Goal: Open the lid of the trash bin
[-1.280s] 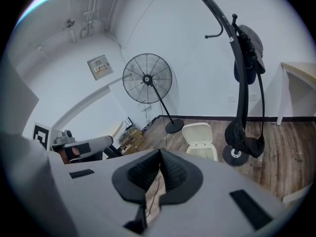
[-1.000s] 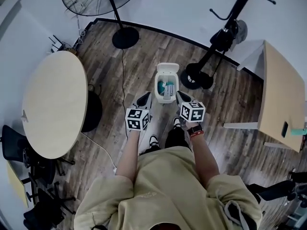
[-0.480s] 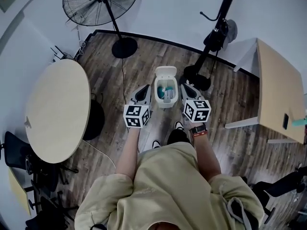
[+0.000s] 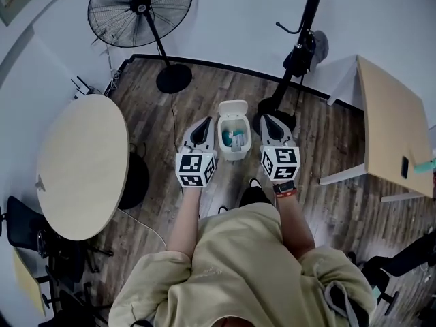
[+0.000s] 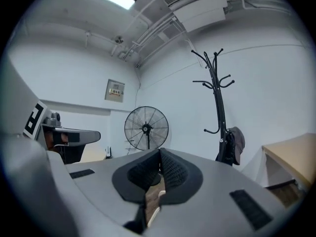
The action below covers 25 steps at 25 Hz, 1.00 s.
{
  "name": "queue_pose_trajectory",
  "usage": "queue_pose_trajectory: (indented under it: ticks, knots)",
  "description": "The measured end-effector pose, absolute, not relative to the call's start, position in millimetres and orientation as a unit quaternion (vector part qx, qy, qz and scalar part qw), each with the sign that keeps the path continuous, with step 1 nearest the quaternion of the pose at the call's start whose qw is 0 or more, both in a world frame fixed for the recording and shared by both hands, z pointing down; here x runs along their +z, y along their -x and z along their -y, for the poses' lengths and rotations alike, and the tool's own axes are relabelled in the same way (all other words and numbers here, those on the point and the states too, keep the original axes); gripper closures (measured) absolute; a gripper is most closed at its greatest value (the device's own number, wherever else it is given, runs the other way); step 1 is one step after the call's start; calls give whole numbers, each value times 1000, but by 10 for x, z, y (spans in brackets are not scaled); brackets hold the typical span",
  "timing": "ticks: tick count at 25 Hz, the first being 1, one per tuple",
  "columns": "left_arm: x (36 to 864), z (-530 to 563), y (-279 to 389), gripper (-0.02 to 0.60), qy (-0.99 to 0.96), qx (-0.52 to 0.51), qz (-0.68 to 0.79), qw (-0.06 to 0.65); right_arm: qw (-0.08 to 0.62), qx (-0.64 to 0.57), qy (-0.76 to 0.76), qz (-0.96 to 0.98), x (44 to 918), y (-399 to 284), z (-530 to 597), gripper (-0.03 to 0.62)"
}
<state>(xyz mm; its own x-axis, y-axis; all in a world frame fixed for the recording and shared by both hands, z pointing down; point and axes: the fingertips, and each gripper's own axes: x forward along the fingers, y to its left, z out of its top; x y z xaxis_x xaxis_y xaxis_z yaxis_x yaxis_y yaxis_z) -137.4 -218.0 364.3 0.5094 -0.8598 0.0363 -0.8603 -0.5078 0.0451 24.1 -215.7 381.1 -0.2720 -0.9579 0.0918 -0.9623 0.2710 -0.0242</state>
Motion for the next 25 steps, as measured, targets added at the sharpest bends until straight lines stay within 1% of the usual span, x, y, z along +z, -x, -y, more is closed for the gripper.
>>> queue_pose_trajectory:
  ticks: [7, 16, 25]
  knots:
    - [3649, 2172, 1344, 558, -871, 5, 490, 30, 23, 36, -607, 794, 3788, -200, 2123, 580]
    - [3860, 2382, 1371, 558, -868, 2, 495, 45, 23, 58, -591, 804, 3925, -159, 2377, 580]
    - [4199, 2952, 1257, 558, -861, 3, 504, 76, 44, 89, -561, 822, 4277, -193, 3024, 580]
